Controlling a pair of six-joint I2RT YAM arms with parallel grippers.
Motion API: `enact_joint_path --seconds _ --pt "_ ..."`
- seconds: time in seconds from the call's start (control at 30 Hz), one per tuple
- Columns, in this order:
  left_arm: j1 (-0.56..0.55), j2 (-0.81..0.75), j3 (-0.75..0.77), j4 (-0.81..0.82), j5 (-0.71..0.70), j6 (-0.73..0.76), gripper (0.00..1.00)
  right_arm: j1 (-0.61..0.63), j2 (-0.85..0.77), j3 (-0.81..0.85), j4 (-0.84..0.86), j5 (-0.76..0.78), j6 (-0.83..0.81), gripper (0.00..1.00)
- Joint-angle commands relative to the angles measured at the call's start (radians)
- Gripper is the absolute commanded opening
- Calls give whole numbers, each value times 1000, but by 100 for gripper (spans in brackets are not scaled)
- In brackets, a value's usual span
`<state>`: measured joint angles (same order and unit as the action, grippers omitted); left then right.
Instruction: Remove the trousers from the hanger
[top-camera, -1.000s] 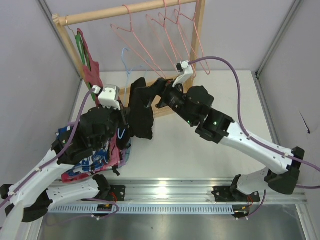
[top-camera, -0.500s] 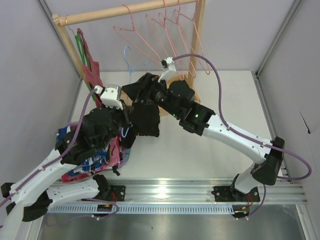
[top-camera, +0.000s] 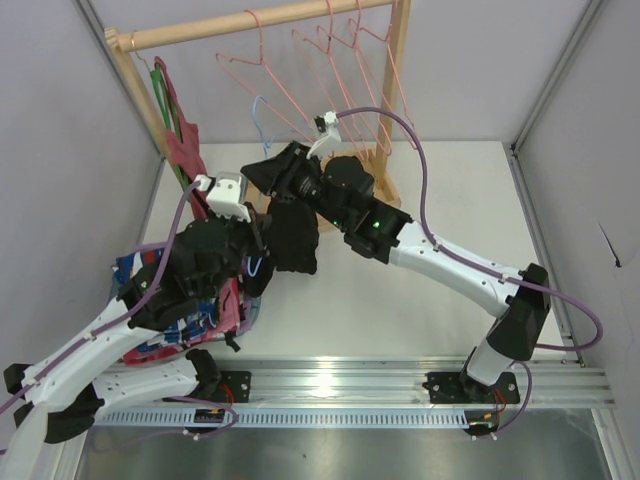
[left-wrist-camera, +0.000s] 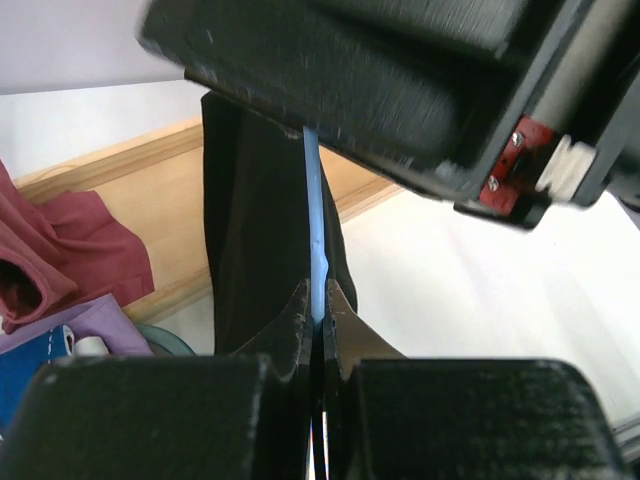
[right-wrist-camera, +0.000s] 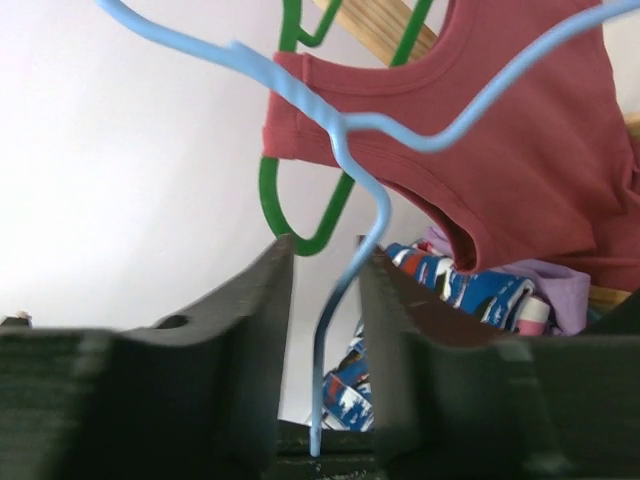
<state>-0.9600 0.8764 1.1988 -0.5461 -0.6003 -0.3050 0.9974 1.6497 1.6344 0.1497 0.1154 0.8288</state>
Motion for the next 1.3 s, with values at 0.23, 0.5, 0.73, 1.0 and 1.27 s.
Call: enact_joint_path --seconds 0.23,0.5,0.73,1.0,1.27 --pt "-9 -36 16 164 -30 33 0 1 53 79 44 -13 67 47" --pt "-10 -37 7 176 -20 37 0 -3 71 108 37 -8 64 0" --pt "-13 -53 -5 186 -9 38 0 -8 65 107 34 -8 59 0" --pt "-11 -59 10 155 2 33 22 -9 70 108 31 -13 78 0" --pt "-13 -86 76 48 83 -14 89 -32 64 120 -35 -60 58 0"
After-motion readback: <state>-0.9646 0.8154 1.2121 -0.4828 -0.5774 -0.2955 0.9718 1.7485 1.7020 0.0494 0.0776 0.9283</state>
